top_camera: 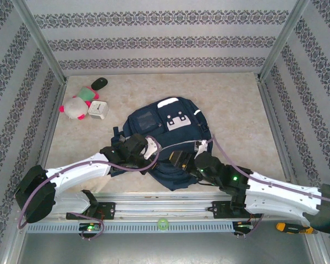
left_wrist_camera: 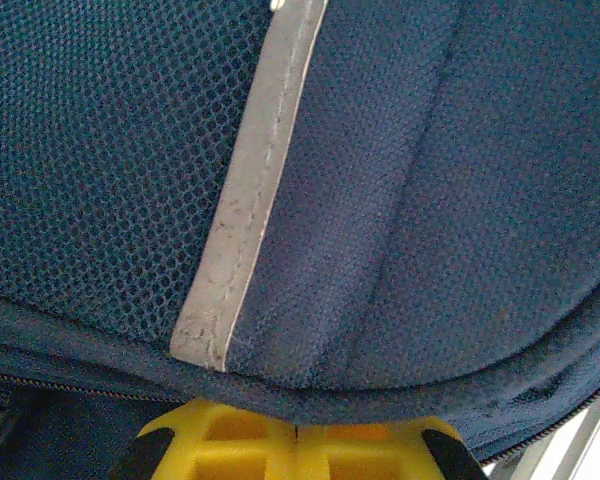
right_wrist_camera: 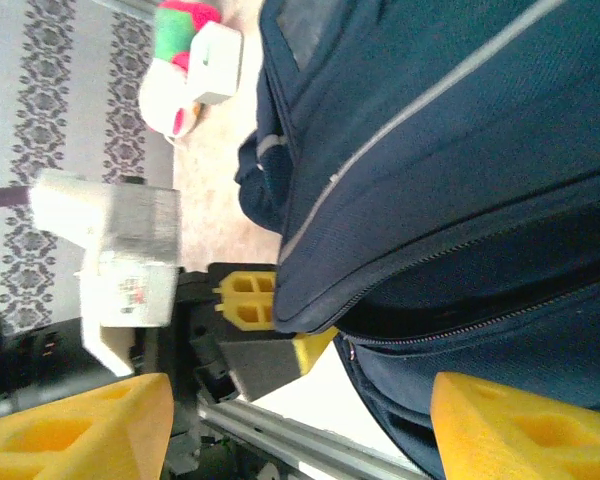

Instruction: Pack books, pencil case, and school supplies into a backpack

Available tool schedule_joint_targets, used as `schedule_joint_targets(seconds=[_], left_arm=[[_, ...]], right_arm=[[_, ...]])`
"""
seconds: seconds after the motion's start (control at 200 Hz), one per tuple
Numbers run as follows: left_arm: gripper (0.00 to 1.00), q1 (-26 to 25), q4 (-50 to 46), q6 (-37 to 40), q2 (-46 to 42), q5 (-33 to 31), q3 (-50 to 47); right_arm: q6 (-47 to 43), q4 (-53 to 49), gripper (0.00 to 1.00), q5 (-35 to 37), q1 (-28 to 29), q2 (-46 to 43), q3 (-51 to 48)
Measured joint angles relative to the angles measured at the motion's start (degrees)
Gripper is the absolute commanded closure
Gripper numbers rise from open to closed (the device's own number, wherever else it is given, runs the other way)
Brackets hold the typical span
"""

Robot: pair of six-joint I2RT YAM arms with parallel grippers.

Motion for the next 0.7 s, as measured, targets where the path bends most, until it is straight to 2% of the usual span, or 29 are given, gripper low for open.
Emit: schedule_joint_targets(seconds=[0.245, 0.515, 0.7], left_arm=[[1.0, 0.0, 1.2, 0.0, 0.0, 0.2, -0.6], [1.0, 0.0, 2.6, -0.2, -0.1, 1.3, -1.4], [0.98, 0.0, 3.1, -1.6, -0.2, 2.1, -2.1]], right_arm=[[5.9, 12.8, 0.65, 2.0, 0.1, 12.5, -1.4], [7.7, 19.6, 1.0, 4.1, -1.2, 17.0, -1.4], [8.3, 22.6, 1.0, 4.2, -2.1, 21.4, -1.0]])
